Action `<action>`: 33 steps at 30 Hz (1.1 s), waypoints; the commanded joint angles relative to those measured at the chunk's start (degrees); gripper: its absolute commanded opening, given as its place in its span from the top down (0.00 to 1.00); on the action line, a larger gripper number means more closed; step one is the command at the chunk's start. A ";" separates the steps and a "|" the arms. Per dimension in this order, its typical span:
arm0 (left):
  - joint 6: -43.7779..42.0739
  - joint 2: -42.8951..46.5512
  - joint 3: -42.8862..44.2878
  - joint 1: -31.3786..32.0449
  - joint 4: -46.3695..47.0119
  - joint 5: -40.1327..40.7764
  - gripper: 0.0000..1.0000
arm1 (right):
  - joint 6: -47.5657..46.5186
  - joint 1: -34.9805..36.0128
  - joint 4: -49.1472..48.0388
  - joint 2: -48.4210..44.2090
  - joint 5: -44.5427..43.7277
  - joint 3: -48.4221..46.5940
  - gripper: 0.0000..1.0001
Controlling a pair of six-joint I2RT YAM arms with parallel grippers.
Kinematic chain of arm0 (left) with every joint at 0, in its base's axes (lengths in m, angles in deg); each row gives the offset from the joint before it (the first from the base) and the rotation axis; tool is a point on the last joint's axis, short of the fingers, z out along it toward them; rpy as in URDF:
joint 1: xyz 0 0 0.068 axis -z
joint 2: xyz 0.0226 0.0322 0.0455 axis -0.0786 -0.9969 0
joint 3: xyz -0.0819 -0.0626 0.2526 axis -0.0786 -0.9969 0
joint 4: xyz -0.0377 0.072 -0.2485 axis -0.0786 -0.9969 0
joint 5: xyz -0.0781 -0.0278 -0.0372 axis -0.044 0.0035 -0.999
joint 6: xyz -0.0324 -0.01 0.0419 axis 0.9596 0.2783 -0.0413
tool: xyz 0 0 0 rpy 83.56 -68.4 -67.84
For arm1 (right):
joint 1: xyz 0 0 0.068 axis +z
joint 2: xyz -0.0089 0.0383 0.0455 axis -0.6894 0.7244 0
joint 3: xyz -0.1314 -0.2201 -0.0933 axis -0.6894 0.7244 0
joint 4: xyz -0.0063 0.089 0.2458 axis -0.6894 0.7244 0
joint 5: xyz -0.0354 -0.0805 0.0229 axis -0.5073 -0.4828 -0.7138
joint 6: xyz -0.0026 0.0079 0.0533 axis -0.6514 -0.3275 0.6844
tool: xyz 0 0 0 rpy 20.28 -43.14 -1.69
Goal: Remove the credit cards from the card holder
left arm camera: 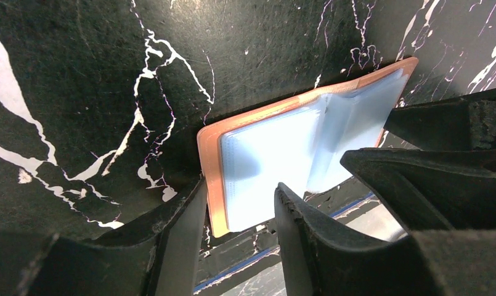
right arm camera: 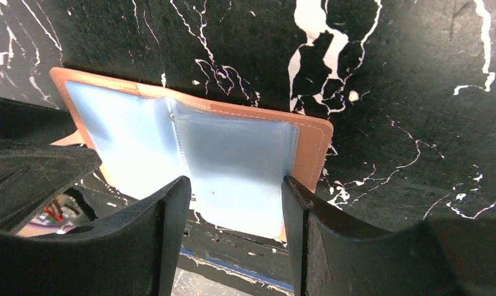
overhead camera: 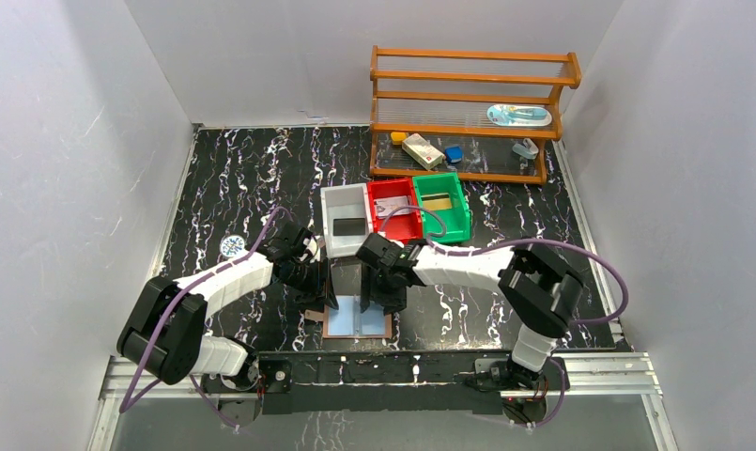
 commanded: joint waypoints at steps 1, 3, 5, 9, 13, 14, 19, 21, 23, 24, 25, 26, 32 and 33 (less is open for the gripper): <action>0.73 1.43 -0.10 0.46 -0.67 -2.18 0.58 | -1.65 2.45 5.23 5.41 -5.30 -5.10 0.35; 1.01 1.63 -0.21 0.47 -0.33 -2.48 0.58 | -2.73 2.97 4.29 7.18 -3.76 -6.61 0.35; 1.45 1.78 -0.47 0.46 0.28 -2.73 0.59 | -3.22 2.99 0.13 7.42 -0.79 -6.34 0.37; 1.95 1.98 -0.88 0.43 0.70 -3.06 0.60 | -2.61 2.78 -6.08 6.41 1.79 -5.94 0.50; 2.04 2.12 -1.13 0.47 0.80 -3.03 0.60 | -2.68 2.81 -6.14 6.44 1.43 -6.77 0.60; 2.08 2.17 -1.14 0.47 0.80 -3.08 0.60 | -2.85 2.77 -6.39 6.29 1.47 -6.73 0.62; 2.08 2.39 -1.24 0.46 0.80 -2.58 0.60 | -2.04 2.74 -4.26 5.69 -0.58 -6.23 0.62; 2.15 2.49 -1.25 0.47 0.80 -2.38 0.60 | -2.07 2.73 -1.37 5.56 -2.70 -7.28 0.59; 2.38 2.72 -1.24 0.45 0.70 -2.06 0.60 | -2.57 2.81 2.12 5.00 -5.39 -8.66 0.50; 2.49 2.85 -1.28 0.47 0.70 -1.90 0.60 | -2.70 2.76 3.53 4.34 -6.42 -8.90 0.47; 2.60 2.94 -1.28 0.42 0.71 -1.77 0.60 | -2.66 2.80 4.41 3.67 -7.57 -8.82 0.45; 2.67 2.96 -1.30 0.42 0.72 -1.66 0.60 | -2.52 2.77 5.18 2.87 -8.55 -8.54 0.42; 2.62 2.96 -1.24 0.47 0.39 -1.59 0.60 | -1.31 2.78 7.12 0.18 -8.95 -6.74 0.32; 2.50 2.96 -1.22 0.45 0.32 -1.62 0.60 | -1.21 2.81 7.07 0.20 -8.80 -6.48 0.31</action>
